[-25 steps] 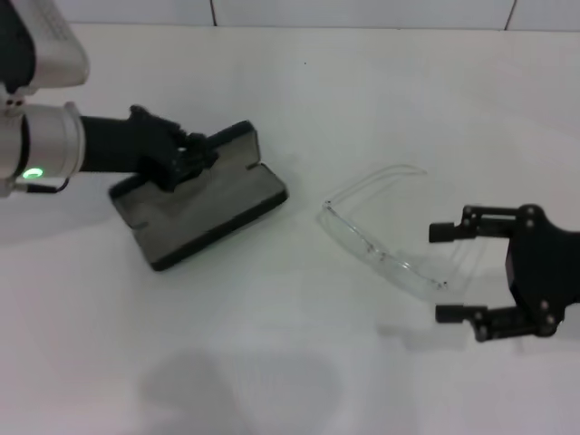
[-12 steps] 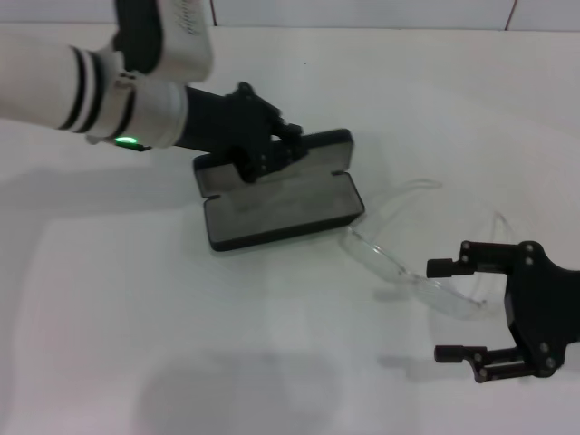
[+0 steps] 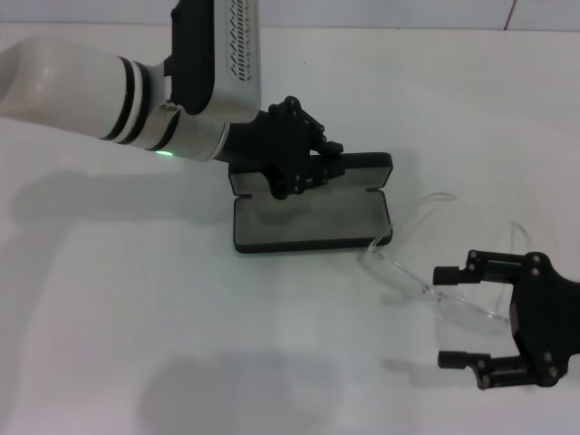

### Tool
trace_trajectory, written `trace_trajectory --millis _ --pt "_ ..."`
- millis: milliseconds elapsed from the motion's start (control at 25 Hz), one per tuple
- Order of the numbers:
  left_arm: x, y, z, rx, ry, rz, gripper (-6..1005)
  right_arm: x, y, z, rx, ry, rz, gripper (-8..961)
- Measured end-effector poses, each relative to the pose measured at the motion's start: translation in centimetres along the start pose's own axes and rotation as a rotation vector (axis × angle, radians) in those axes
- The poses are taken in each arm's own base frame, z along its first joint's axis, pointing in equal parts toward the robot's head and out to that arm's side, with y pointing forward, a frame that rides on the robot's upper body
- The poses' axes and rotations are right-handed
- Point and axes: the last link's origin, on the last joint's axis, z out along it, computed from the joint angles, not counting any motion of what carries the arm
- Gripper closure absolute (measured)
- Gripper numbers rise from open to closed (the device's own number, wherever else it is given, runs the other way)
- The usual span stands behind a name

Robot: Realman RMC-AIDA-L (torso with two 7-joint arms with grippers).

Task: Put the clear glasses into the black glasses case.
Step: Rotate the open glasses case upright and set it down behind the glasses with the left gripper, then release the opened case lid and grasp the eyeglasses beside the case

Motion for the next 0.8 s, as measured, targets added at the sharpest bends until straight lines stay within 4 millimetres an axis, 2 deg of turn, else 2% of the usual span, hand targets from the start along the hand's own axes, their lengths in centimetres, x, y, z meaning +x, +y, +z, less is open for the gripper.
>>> trace_trajectory --millis 200,320,520,560,680,800 --pt "0.3 -0.1 -0.8 0.046 0.095 -0.057 692 0.1 -0.5 -0.3 0.054 0.0 0.005 214" --pt "0.4 0.3 -1.2 0.068 0.16 -0.065 652 0.2 -0.9 0.2 0.079 0.01 0.005 214" --pt "-0.1 1.4 -2.0 0.123 0.278 -0.122 566 -1.6 -2.7 0.6 0.078 0.05 0.071 214" --pt "-0.7 2.2 -2.8 0.162 0.361 -0.18 549 -2.1 -3.3 0.5 0.077 0.08 0.098 215" --pt "-1.5 3.4 -3.4 0.189 0.441 -0.225 497 -3.7 -4.7 0.5 0.058 0.271 0.196 215" --pt "-2.2 4.5 -3.8 0.202 0.492 -0.246 497 -5.5 -5.7 1.4 0.061 0.486 0.276 216"
